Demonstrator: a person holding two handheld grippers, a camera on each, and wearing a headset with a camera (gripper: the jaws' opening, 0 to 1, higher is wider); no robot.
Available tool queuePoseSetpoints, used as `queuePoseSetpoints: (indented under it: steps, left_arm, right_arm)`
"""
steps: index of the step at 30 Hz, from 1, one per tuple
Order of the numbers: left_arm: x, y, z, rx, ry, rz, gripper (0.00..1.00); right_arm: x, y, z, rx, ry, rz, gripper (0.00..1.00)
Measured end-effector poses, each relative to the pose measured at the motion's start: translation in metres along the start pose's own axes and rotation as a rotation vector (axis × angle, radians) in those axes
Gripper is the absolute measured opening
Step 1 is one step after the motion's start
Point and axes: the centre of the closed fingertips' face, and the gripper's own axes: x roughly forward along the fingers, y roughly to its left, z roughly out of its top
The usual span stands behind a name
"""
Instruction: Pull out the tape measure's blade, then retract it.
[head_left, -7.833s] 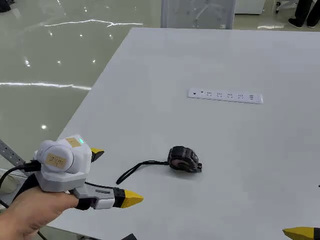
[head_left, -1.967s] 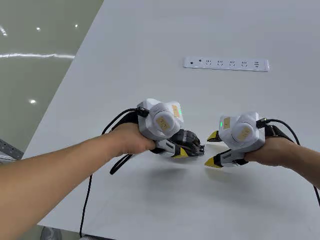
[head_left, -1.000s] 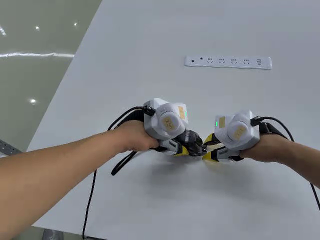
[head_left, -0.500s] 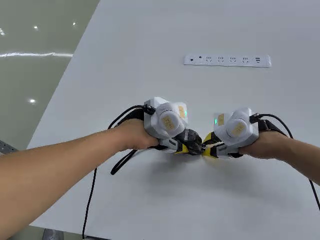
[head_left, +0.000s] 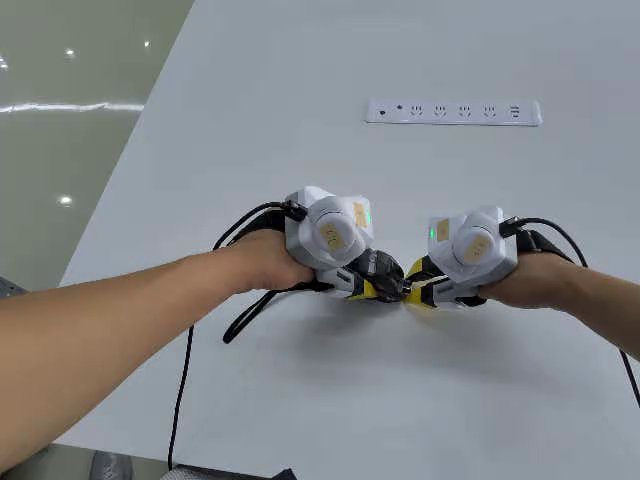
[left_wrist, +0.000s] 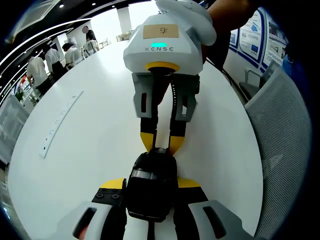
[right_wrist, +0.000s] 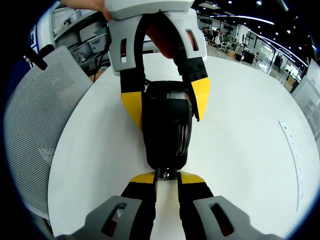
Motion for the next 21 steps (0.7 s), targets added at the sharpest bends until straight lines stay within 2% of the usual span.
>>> queuePoseSetpoints:
  steps: [21]
  left_arm:
    - [0.0004, 0.0001, 0.0, 0.011, -0.005, -0.002, 0.31]
  right_arm:
    - [-0.0019, -0.0007, -0.0005, 0.025, -0.027, -0.016, 0.11]
